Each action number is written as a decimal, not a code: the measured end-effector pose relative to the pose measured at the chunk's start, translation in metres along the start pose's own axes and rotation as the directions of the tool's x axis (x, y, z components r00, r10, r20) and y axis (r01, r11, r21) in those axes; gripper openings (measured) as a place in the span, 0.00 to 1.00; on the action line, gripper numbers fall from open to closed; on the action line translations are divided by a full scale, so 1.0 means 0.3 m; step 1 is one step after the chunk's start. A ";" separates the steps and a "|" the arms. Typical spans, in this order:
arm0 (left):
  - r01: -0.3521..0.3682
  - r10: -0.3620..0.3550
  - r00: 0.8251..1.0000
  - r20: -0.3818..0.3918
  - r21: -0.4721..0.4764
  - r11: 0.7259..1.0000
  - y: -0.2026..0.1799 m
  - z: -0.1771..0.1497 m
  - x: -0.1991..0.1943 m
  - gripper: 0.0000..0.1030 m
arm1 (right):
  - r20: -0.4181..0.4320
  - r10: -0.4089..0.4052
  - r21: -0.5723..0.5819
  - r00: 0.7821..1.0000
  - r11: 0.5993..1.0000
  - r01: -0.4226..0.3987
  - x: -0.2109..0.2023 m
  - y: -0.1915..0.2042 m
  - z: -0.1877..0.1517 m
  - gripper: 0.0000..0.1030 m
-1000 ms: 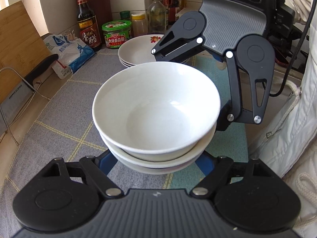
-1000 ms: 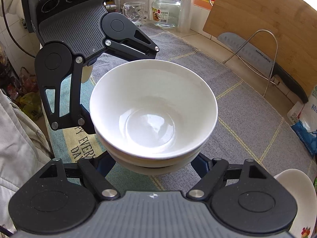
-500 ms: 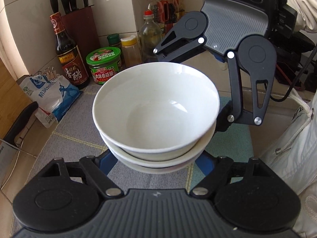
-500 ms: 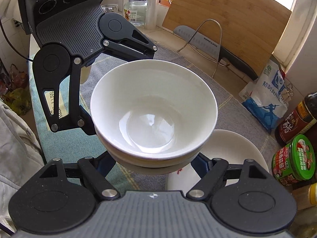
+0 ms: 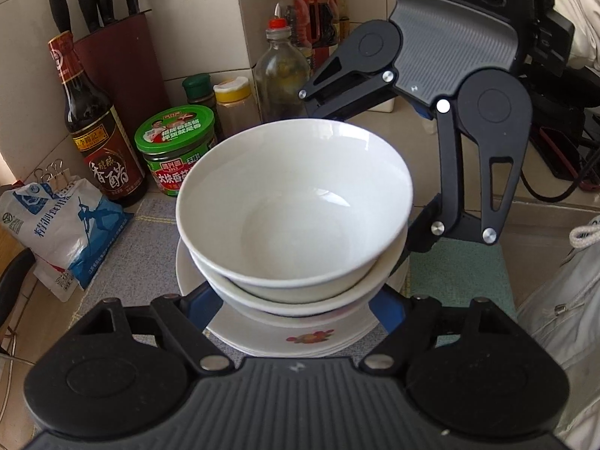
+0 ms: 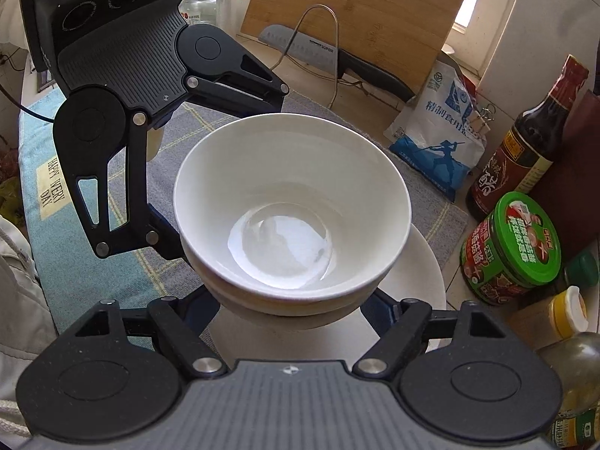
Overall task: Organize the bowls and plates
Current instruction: 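Carry the bowl stack with the right tool toward the plate stack, then lower the bowls onto the plates and open the right tool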
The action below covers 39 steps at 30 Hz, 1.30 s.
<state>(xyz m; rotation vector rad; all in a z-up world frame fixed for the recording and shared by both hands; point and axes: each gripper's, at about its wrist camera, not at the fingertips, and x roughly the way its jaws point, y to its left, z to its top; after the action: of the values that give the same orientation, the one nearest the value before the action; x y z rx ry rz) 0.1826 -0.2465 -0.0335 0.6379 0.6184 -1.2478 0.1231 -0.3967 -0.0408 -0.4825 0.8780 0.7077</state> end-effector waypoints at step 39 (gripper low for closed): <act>-0.223 0.272 0.936 0.225 -0.223 0.949 -0.067 -0.103 -0.163 1.00 | -0.051 -0.214 0.347 0.975 0.912 0.219 -0.065 0.118 -0.011 1.00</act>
<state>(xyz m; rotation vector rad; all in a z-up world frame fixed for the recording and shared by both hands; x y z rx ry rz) 0.1505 -0.1958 -0.0207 0.3713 0.4242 -0.9956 0.0870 -0.3816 -0.0301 -0.2580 0.9229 0.3331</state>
